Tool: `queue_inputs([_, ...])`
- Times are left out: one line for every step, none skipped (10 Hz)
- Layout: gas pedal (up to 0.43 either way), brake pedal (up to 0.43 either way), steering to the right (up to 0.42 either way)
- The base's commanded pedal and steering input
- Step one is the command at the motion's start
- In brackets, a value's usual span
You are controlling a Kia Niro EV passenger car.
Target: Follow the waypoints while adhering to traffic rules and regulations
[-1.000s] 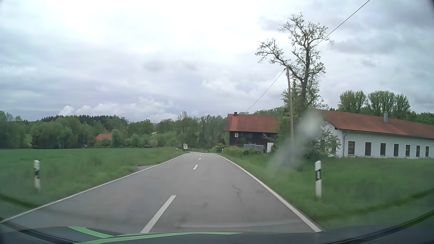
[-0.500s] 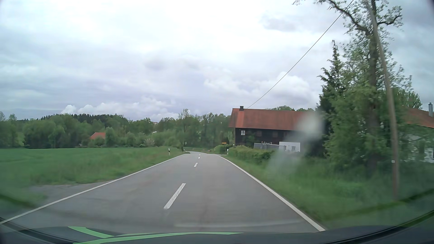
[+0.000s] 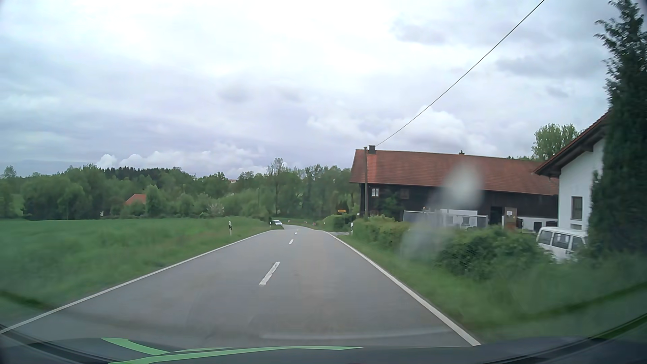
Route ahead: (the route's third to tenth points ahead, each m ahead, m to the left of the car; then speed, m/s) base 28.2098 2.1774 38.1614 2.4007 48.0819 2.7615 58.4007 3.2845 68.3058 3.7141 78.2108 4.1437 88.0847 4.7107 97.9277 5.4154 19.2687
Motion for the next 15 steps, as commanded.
queue_inputs([0.000,0.085,-0.004])
queue_inputs([0.000,0.091,-0.004])
queue_inputs([0.000,0.104,-0.004])
queue_inputs([0.000,0.104,-0.004])
queue_inputs([0.000,0.110,-0.004])
queue_inputs([0.000,0.116,-0.004])
queue_inputs([0.000,0.122,-0.004])
queue_inputs([0.000,0.128,-0.004])
queue_inputs([0.000,0.134,-0.004])
queue_inputs([0.000,0.146,-0.004])
queue_inputs([0.000,0.152,-0.004])
queue_inputs([0.000,0.152,-0.004])
queue_inputs([0.000,0.159,-0.004])
queue_inputs([0.000,0.165,-0.004])
queue_inputs([0.000,0.165,-0.004])
